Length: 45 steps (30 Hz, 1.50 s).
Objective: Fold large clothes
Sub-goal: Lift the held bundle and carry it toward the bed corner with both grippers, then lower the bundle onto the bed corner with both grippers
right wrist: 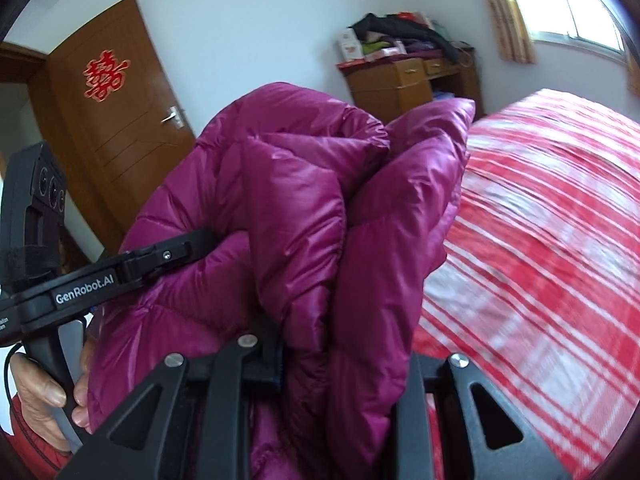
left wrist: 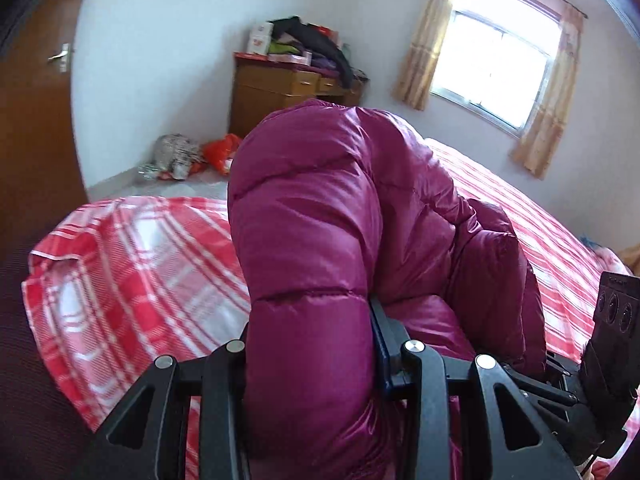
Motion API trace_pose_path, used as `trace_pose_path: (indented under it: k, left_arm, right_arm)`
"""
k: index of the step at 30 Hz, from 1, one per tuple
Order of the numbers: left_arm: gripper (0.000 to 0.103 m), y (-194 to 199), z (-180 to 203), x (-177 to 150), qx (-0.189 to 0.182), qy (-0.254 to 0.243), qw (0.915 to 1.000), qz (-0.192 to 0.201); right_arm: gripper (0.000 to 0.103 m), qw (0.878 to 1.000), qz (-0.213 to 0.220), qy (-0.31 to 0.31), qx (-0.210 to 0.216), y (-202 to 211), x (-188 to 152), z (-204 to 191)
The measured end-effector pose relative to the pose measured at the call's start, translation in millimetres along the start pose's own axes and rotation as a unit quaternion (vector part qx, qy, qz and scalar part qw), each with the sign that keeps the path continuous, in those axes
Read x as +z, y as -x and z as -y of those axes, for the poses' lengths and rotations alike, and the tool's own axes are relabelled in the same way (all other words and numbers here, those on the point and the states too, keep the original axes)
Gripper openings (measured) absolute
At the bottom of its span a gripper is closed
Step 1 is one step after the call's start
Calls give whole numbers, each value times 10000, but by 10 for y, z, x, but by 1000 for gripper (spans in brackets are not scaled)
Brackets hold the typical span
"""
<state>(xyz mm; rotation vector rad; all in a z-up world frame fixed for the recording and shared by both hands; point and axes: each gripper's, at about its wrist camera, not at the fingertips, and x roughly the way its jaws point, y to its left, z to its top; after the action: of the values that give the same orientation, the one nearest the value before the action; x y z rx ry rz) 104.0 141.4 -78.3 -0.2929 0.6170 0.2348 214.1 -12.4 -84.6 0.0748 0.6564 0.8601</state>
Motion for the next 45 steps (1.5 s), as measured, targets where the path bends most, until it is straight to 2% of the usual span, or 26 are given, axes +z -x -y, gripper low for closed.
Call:
trace_pose_path:
  k: [6,11,16,19,21,25,28,33,34,35,36,38,40,42,45]
  left_arm:
    - [40,-278,-266,117,607,173,9980,35]
    - [40,-557,-489,131,778,448,9957,-217]
    - [40,-729,-609,138,888,549,9940,-312]
    - [45,-842,-663,120,895,638,9932,-388]
    - [55,-910,-675,66,891,666,9928,-450]
    - [63,-985,-791,9,694,873,9923,-530]
    - [67,-970,-814,-15,602,868,9929,-556]
    - [68,-906,-826,-73,584,816,9939,-468]
    - [69,-894,-810,-84,642,789,9938,-460]
    - [69,-883,-783,-91,710,746,9937,-447]
    - [69,-873,-750,-97,779,690,9936,-435]
    - [69,-863,-682,-103,955,536,9931,-415]
    - [69,-854,-628,-114,1085,396,9925,-399]
    - [69,-866,-623,-114,1155,317,9920,-401]
    - [69,-881,-625,-105,1160,260,9920,-417]
  right_arm:
    - [27,9991,-119,32,401,-602,167,-37]
    - [27,9978,-417,61,505,-1012,203,61]
    - [27,9969,-559,-101,553,-1181,204,264]
    - [30,9948,-585,-442,700,-1257,140,414]
    - [33,9922,-568,-725,846,-1280,78,523]
    - [37,9843,-585,-1270,1073,-1298,-10,702]
    - [45,9888,-560,-1123,803,-1175,-43,644]
    - [46,9964,-291,-775,174,-671,-58,494]
    - [45,9979,-172,-620,-39,-554,-24,443]
    - [40,9988,20,-413,-271,-396,23,356]
    - [33,9987,182,-272,-397,-273,81,281]
    - [32,9982,375,-115,-458,-129,241,128]
    - [32,9986,245,89,-468,-207,443,-79]
    - [32,9977,-94,286,-615,-429,543,-264]
    - [32,9951,-513,52,-842,-831,514,-253]
